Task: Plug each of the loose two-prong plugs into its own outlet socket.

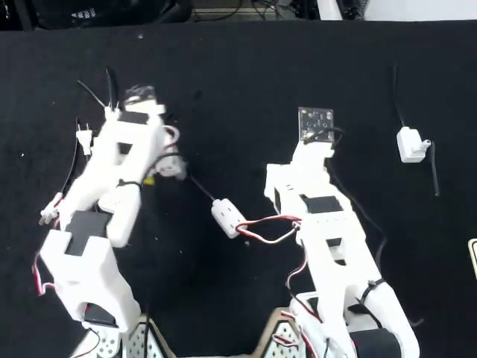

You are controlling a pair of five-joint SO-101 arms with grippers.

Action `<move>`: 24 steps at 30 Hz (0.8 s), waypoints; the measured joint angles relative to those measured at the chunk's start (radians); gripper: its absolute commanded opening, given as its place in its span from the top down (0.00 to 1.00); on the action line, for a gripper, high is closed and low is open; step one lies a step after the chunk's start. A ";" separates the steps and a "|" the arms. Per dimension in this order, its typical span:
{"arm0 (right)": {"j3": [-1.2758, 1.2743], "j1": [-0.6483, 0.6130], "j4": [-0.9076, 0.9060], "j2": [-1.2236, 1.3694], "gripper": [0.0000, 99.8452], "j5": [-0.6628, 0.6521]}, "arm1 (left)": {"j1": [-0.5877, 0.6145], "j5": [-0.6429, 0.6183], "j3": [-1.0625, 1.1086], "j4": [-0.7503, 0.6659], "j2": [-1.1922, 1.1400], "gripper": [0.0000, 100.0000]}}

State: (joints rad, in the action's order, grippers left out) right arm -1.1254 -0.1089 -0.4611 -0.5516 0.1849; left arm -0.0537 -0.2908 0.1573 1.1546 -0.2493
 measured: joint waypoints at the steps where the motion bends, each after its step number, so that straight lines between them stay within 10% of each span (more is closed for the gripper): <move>1: 0.000 0.000 0.000 0.000 0.89 0.000 | -0.018 0.003 0.000 -0.014 0.000 0.77; 13: 0.000 0.000 0.000 0.000 0.89 0.000 | -0.035 -0.244 -0.008 -0.101 -0.091 0.78; 24: 0.000 0.000 0.000 0.000 0.89 0.000 | -0.011 -0.247 -0.023 0.155 -0.063 0.78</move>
State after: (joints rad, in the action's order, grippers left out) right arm -1.1254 -0.1089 -0.4611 -0.5516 0.1849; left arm -0.0644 -0.5378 0.1343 1.3096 -0.3122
